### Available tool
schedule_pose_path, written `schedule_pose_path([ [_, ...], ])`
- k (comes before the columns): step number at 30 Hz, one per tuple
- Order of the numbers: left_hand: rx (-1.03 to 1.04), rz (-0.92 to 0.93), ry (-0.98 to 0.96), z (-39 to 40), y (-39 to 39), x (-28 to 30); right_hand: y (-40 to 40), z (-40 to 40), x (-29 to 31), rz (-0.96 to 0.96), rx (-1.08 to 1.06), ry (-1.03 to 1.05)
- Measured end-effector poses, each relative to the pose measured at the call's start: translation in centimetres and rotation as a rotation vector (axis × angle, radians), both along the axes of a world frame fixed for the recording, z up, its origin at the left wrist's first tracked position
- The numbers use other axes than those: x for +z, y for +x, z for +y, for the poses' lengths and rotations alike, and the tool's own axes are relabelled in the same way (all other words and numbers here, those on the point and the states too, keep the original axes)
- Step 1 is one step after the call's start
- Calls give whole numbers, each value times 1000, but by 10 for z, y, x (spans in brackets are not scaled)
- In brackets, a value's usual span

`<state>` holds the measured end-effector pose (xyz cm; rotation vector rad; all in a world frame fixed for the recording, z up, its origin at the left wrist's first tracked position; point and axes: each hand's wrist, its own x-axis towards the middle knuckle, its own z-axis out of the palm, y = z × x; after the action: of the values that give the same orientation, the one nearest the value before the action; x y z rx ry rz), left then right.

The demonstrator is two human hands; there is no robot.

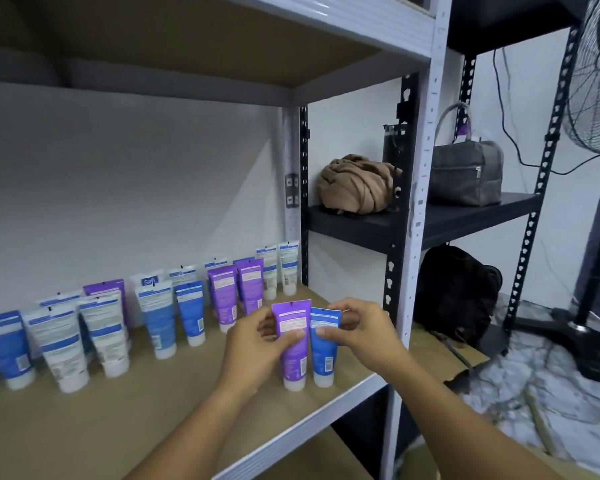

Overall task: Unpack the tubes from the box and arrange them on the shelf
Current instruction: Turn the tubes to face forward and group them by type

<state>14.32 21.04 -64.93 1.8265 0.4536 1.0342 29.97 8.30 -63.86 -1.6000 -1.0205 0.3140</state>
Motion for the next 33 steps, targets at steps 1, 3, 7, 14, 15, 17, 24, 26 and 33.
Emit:
schedule_pose_path([
  [1,-3,-2,-10,-1,-2,-5,0,-1,-6,5,-8,-17],
  [3,-11,28,2,-4,-6,-16,-3,-2,-18,51,-18,-6],
  [7,-5,89,28,-10,-11,-38,-11,-2,-37,23,-71,5],
  [14,48,77,79,-10,-13,-44,-12,9,-49,-1,-40,40],
  [15,57,77,83,-8,-15,-44,-12,13,-50,-1,-21,33],
  [17,77,76,88,-1,-22,-45,-16,25,-51,0,8,18],
  [24,183,76,78,37,-77,-47,-55,82,-51,-11,143,57],
  [26,238,74,69,47,-101,-49,-75,100,-54,14,188,77],
  [33,442,103,64,69,-193,-50,-152,158,-60,45,348,114],
])
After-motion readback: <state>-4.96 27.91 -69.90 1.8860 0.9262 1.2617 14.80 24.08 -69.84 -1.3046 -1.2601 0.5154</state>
